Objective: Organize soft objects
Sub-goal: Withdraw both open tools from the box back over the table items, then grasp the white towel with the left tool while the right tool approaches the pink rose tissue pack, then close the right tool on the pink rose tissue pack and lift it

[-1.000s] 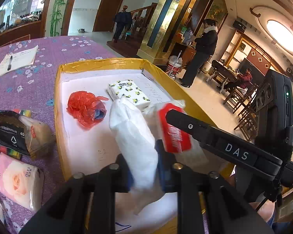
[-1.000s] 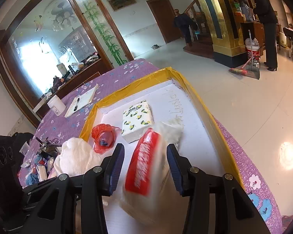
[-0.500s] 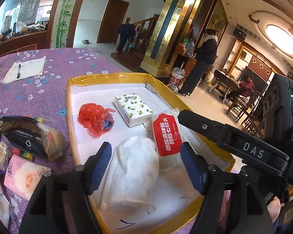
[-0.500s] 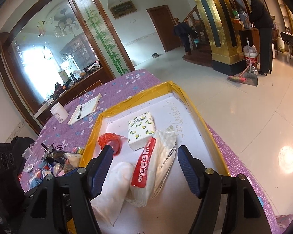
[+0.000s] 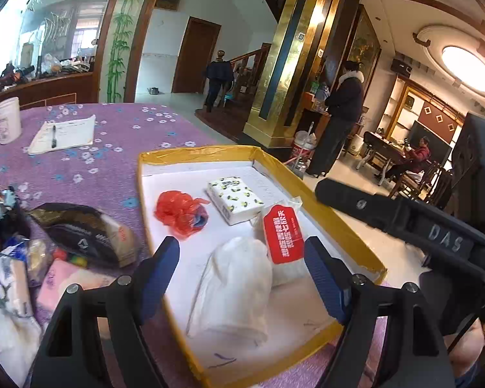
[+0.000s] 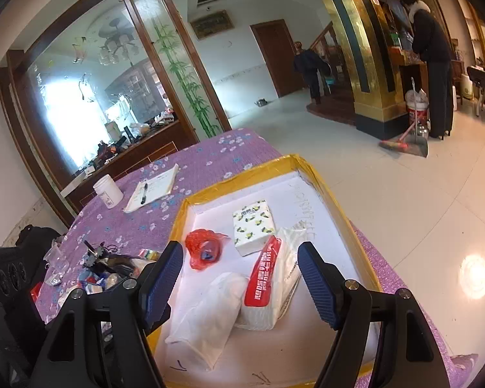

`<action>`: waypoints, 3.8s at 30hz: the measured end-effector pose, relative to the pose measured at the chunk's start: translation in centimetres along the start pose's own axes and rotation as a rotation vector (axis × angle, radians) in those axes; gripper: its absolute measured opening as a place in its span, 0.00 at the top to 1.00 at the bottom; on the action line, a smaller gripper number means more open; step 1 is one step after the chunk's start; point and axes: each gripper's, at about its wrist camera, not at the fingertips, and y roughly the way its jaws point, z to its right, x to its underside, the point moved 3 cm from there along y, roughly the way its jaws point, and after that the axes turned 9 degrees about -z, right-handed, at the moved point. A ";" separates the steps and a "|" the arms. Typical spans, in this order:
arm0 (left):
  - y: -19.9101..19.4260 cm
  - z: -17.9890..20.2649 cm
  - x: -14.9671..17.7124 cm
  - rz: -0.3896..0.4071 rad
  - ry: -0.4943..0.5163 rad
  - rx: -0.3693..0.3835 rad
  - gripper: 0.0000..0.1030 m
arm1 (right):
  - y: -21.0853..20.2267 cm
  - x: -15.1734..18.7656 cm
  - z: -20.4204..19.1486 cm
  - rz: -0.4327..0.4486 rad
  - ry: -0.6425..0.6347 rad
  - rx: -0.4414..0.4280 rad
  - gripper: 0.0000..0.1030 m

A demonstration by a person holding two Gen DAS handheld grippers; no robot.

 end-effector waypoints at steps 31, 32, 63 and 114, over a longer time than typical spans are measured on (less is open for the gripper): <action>-16.2 -16.7 12.1 0.032 -0.399 -0.218 0.23 | 3.4 9.2 -15.2 -0.194 -0.377 -0.195 0.19; -16.2 -17.4 12.2 0.026 -0.425 -0.212 0.23 | 3.5 9.1 -15.1 -0.194 -0.376 -0.195 0.19; -9.6 -16.5 10.6 -0.191 -0.311 -0.279 0.82 | 10.7 6.0 -17.3 -0.439 -0.425 -0.278 0.16; -8.7 -17.5 11.1 -0.221 -0.311 -0.314 0.81 | 16.0 11.1 -20.8 -0.512 -0.598 -0.141 0.25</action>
